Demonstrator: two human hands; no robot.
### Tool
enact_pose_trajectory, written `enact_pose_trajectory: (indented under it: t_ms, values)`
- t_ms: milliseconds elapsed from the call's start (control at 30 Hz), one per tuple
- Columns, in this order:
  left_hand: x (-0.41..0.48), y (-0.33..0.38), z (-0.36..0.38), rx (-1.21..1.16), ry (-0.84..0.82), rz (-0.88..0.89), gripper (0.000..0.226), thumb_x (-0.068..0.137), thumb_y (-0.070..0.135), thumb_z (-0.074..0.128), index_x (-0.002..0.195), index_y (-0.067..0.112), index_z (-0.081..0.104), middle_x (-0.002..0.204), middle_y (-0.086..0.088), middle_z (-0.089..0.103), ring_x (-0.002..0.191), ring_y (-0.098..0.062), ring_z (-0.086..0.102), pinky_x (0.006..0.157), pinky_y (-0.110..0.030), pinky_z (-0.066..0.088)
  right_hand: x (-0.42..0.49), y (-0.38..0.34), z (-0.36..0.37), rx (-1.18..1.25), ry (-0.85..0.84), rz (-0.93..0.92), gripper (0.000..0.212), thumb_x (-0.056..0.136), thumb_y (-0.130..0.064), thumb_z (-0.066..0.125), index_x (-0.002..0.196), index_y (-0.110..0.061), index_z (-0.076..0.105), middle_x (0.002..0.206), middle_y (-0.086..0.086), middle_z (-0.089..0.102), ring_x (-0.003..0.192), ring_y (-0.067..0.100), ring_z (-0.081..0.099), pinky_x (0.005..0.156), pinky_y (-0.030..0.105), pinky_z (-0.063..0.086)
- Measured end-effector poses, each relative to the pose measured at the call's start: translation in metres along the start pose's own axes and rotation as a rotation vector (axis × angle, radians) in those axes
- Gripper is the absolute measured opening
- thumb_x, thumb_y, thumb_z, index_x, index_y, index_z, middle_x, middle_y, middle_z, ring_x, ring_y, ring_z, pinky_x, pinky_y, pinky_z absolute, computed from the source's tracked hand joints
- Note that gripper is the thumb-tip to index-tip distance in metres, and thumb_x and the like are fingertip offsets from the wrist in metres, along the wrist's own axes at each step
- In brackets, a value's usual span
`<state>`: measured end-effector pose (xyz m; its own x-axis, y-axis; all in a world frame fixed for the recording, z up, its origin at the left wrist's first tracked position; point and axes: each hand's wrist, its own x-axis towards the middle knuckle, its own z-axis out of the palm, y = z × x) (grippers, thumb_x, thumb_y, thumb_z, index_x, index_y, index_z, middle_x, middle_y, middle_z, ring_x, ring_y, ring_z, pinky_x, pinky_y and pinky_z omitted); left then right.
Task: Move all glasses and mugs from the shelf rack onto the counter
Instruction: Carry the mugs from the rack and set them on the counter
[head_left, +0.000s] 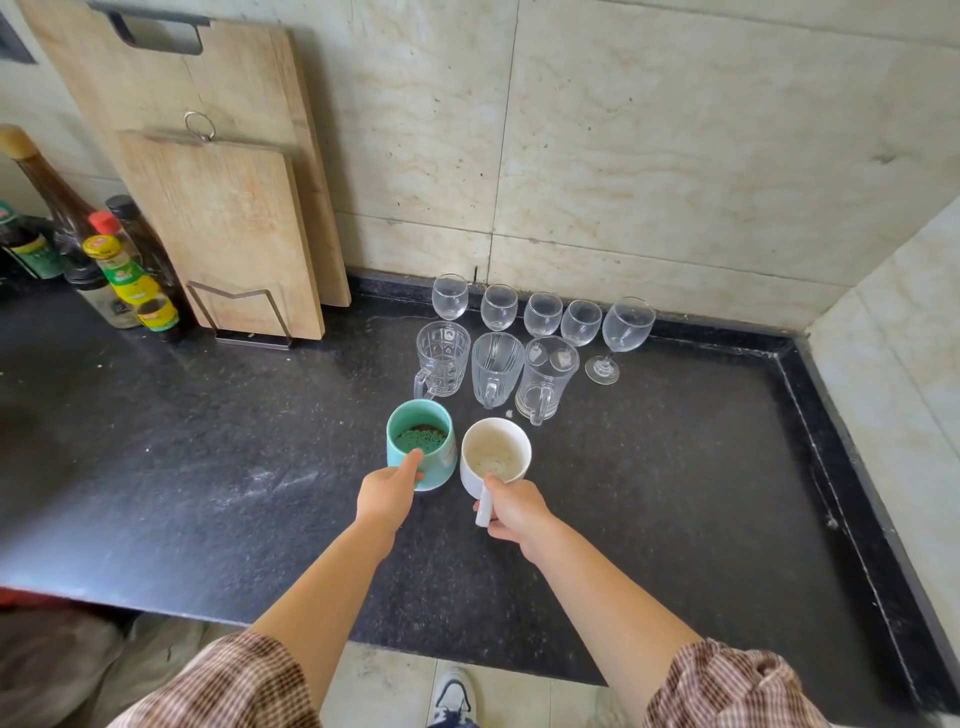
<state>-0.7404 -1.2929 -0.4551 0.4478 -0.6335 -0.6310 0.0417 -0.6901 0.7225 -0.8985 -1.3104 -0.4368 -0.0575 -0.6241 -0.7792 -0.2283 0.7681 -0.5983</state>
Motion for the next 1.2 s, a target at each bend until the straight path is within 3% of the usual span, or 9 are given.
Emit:
enact_pose_trajectory:
  t_ms: [167,300,367,467,600,733,867,1033,1200]
  values:
    - [-0.007,-0.002,-0.001,0.082,-0.027,0.064,0.039,0.092,0.045,0.050,0.074,0.012,0.060,0.074,-0.004,0.054,0.064,-0.016,0.047,0.070,-0.036,0.044,-0.003,-0.001,-0.004,-0.069,0.025,-0.006,0.040,0.098,-0.035,0.049,0.125,-0.006,0.054,0.102,0.009,0.068,0.089,0.019,0.063,0.079,0.031,0.056]
    - [-0.013,-0.002,-0.004,0.115,-0.068,0.061,0.038,0.094,0.044,0.047,0.089,0.011,0.062,0.077,-0.002,0.054,0.068,-0.014,0.048,0.074,-0.034,0.044,-0.005,-0.001,-0.006,-0.206,0.059,-0.008,0.044,0.097,-0.039,0.047,0.125,-0.006,0.054,0.107,0.011,0.067,0.081,0.022,0.062,0.076,0.033,0.057]
    - [-0.016,0.000,-0.010,0.126,-0.057,0.074,0.037,0.094,0.043,0.046,0.084,0.011,0.062,0.072,-0.002,0.052,0.064,-0.015,0.046,0.067,-0.032,0.042,-0.009,-0.005,-0.009,-0.361,0.130,-0.066,0.047,0.094,-0.041,0.049,0.124,-0.005,0.054,0.113,0.015,0.065,0.082,0.028,0.065,0.077,0.037,0.056]
    - [-0.021,0.003,-0.024,0.168,-0.006,0.146,0.035,0.095,0.037,0.043,0.068,0.016,0.049,0.066,-0.002,0.045,0.064,-0.020,0.040,0.061,-0.032,0.033,-0.019,-0.019,-0.019,-0.695,0.241,-0.236,0.048,0.089,-0.042,0.055,0.120,-0.005,0.058,0.115,0.014,0.065,0.100,0.032,0.065,0.074,0.034,0.050]
    - [-0.037,0.008,-0.055,0.230,0.109,0.252,0.042,0.095,0.034,0.040,0.061,0.019,0.022,0.059,0.000,0.028,0.057,-0.019,0.026,0.054,-0.033,0.020,-0.042,-0.041,-0.021,-0.881,0.311,-0.398,0.038,0.085,-0.034,0.056,0.112,-0.007,0.061,0.109,0.010,0.067,0.101,0.032,0.064,0.067,0.031,0.042]
    - [-0.058,0.002,-0.103,0.267,0.185,0.336,0.038,0.096,0.032,0.039,0.062,0.017,0.028,0.054,-0.001,0.028,0.051,-0.019,0.025,0.051,-0.031,0.018,-0.070,-0.046,0.016,-0.970,0.149,-0.623,0.024,0.089,-0.031,0.050,0.080,-0.009,0.056,0.081,0.007,0.062,0.082,0.029,0.059,0.066,0.031,0.040]
    - [-0.086,-0.022,-0.167,0.253,0.314,0.364,0.025,0.095,0.033,0.042,0.075,0.019,0.043,0.069,-0.005,0.050,0.063,-0.022,0.044,0.056,-0.030,0.032,-0.107,-0.031,0.080,-0.996,-0.046,-0.789,0.039,0.091,-0.038,0.054,0.119,-0.011,0.052,0.104,0.008,0.060,0.100,0.031,0.058,0.080,0.035,0.044]
    - [-0.139,-0.096,-0.256,0.245,0.497,0.316,0.023,0.093,0.035,0.049,0.088,0.015,0.060,0.094,-0.010,0.066,0.086,-0.028,0.061,0.075,-0.032,0.042,-0.167,0.009,0.172,-1.168,-0.242,-0.965,0.048,0.093,-0.041,0.051,0.132,-0.014,0.046,0.128,0.007,0.056,0.115,0.027,0.053,0.087,0.037,0.044]
    - [-0.212,-0.189,-0.348,0.301,0.686,0.240,0.033,0.093,0.035,0.051,0.109,0.009,0.065,0.111,-0.016,0.063,0.104,-0.034,0.059,0.090,-0.038,0.047,-0.243,0.074,0.261,-1.322,-0.405,-1.131,0.048,0.093,-0.039,0.050,0.133,-0.012,0.045,0.132,0.011,0.053,0.120,0.029,0.050,0.090,0.036,0.042]
